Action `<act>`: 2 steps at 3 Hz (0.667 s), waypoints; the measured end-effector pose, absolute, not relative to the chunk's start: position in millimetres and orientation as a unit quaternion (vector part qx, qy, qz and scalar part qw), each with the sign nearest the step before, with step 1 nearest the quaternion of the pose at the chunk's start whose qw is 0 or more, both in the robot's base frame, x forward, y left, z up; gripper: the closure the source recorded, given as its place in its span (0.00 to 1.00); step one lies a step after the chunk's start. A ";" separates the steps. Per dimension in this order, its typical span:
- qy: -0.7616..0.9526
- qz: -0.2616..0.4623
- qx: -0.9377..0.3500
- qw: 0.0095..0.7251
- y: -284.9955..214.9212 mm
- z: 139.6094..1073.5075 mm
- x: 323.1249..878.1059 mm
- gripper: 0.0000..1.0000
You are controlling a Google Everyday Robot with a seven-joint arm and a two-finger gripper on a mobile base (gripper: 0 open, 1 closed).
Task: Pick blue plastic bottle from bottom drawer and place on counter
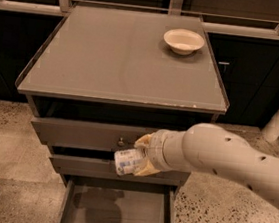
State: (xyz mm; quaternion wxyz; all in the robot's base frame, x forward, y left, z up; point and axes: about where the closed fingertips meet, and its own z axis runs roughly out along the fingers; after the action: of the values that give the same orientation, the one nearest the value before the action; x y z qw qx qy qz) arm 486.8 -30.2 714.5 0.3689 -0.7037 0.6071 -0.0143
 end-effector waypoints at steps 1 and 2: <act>0.580 -0.034 -0.729 0.363 -27.9 767.6 486.5 1.00; 0.580 -0.034 -0.729 0.363 -27.9 767.7 486.6 1.00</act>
Offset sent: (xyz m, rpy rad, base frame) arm 0.0020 0.0012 0.0446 -0.0398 -0.0387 0.0390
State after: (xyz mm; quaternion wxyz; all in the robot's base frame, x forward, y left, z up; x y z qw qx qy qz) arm 486.6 -27.9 767.7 0.3631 -0.7287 0.5796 -0.0338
